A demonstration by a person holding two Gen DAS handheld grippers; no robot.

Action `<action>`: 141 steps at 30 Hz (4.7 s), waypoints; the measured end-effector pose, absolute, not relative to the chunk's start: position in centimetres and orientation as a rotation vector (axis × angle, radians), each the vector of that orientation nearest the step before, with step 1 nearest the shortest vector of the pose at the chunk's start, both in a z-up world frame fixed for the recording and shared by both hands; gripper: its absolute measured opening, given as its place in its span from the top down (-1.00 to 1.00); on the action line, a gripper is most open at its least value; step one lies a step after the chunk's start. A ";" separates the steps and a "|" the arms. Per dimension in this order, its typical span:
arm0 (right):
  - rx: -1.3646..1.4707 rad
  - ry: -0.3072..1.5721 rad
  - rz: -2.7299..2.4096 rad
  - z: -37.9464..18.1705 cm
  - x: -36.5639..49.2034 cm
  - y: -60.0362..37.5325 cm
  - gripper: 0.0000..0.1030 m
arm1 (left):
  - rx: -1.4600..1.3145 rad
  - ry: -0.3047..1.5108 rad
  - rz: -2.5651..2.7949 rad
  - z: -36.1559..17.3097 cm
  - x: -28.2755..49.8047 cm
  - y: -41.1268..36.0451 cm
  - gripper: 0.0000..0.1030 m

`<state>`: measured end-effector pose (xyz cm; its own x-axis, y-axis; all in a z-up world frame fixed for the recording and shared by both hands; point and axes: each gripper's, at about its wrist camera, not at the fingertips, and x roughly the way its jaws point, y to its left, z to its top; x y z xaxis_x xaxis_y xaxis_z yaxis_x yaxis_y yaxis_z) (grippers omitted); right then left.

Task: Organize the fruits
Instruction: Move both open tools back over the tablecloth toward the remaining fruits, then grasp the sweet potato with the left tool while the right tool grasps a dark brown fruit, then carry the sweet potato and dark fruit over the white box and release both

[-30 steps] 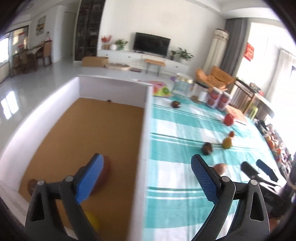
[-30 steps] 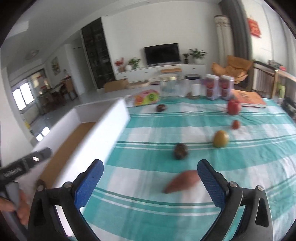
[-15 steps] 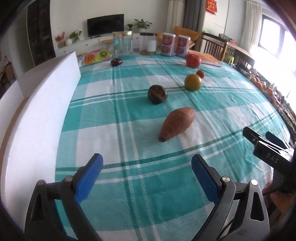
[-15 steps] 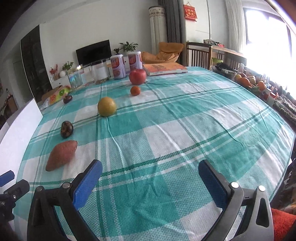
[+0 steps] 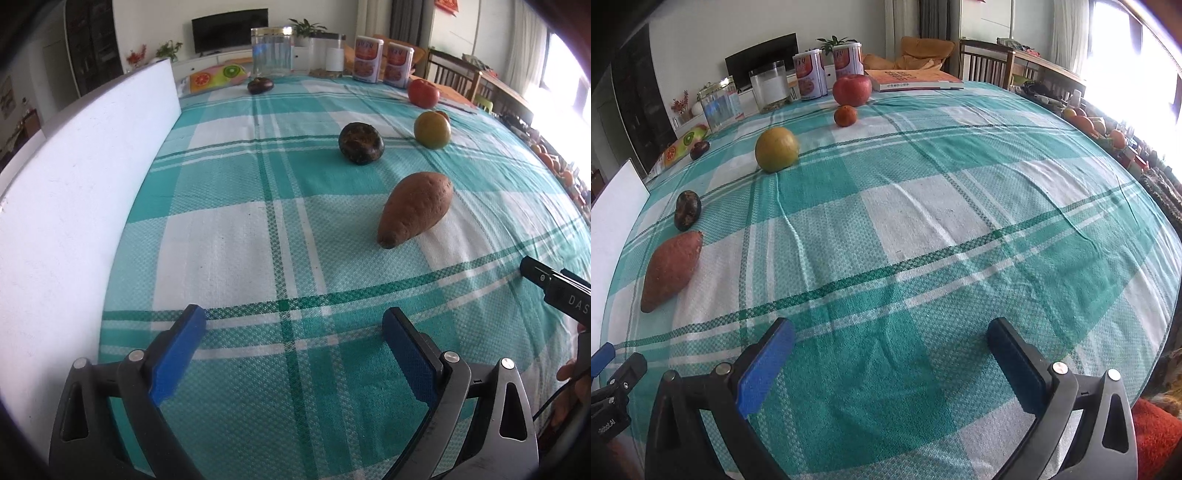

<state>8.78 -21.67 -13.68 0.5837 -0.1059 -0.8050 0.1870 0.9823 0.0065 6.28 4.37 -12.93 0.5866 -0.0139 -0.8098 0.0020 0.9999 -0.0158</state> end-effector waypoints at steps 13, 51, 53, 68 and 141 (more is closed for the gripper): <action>0.083 0.938 -0.175 -13.8 8.8 -21.5 -1.00 | -0.007 0.952 -0.006 -13.2 6.7 4.2 -0.99; 0.086 0.957 -0.176 -13.7 8.7 -21.7 -1.00 | -0.044 1.023 -0.113 -12.5 6.5 4.5 -0.97; 0.086 0.955 -0.177 -13.7 8.7 -21.7 -1.00 | -0.101 1.017 -0.177 -11.6 7.1 4.3 -0.97; 0.085 0.953 -0.179 -13.6 8.6 -21.7 -1.00 | 0.177 1.002 -0.290 -11.6 15.6 -2.8 -0.61; -0.090 1.031 1.037 -4.7 4.9 14.7 0.25 | -0.426 0.881 0.383 -4.7 -1.3 28.8 -0.06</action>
<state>4.86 14.68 -4.66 0.1092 0.6651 -0.7387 -0.7426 0.5486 0.3842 -1.27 28.81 -4.73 0.5794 0.1458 -0.8019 -0.4876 0.8504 -0.1977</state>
